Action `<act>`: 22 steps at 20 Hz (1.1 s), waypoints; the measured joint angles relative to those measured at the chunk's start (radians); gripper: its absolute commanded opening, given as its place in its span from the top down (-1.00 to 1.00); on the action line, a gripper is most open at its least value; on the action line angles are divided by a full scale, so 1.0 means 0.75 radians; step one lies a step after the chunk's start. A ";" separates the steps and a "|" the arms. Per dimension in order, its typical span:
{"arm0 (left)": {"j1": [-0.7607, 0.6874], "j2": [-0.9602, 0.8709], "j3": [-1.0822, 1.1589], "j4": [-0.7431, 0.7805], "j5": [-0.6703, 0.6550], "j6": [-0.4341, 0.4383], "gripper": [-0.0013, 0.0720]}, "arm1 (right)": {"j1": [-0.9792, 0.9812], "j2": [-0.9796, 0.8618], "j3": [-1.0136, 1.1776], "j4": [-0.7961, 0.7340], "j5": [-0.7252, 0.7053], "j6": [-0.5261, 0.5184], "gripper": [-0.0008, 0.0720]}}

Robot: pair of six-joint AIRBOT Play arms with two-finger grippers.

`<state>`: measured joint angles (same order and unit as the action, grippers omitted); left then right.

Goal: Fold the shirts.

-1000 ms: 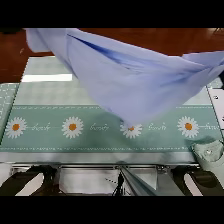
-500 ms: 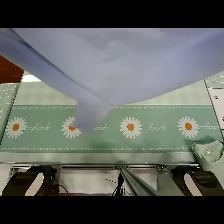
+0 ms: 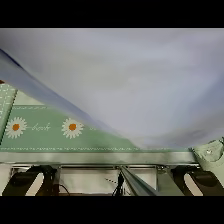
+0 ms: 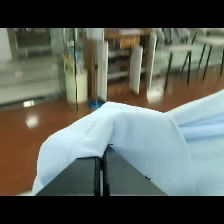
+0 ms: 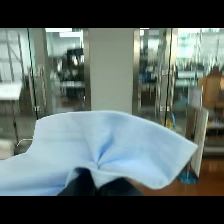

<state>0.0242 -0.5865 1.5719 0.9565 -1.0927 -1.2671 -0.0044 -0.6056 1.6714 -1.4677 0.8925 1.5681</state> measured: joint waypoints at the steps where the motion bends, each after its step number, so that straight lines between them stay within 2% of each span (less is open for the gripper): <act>1: 0.000 -0.008 -0.045 0.002 -0.046 0.002 0.90 | 0.000 -0.055 0.003 -0.003 0.028 -0.001 0.89; 5: 0.000 -0.039 -0.322 0.011 -0.149 0.002 0.90 | 0.000 -0.348 0.006 0.010 0.130 -0.002 0.89; 11: 0.000 -0.064 -0.903 0.015 -0.181 -0.003 0.90 | 0.000 -0.850 0.007 0.192 0.335 -0.010 0.89; 12: 0.000 -0.066 -0.989 0.015 -0.179 -0.003 0.90 | 0.000 -0.922 0.007 0.222 0.378 -0.011 0.81; 13: 0.000 -0.066 -1.069 0.014 -0.168 -0.003 0.90 | 0.002 -0.981 0.007 0.249 0.411 -0.011 0.44; 14: 0.000 -0.067 -1.158 0.014 -0.146 -0.003 0.90 | 0.002 -1.036 0.007 0.276 0.442 -0.011 -0.02; 15: 0.000 -0.067 -1.226 0.015 -0.139 -0.003 0.90 | 0.002 -1.075 0.007 0.296 0.464 -0.011 -0.27; 19: 0.000 -0.068 -1.420 0.012 -0.060 -0.003 0.90 | 0.001 -1.131 0.007 0.334 0.623 -0.080 -0.27; 22: 0.000 -0.068 -1.478 0.011 -0.012 -0.002 0.90 | -0.016 -1.063 -0.064 0.139 0.804 -0.145 -0.26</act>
<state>0.0242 -0.6373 0.4637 0.9649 -1.1019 -1.2686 -0.0162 -1.4025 1.6238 -1.3636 1.4956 1.4593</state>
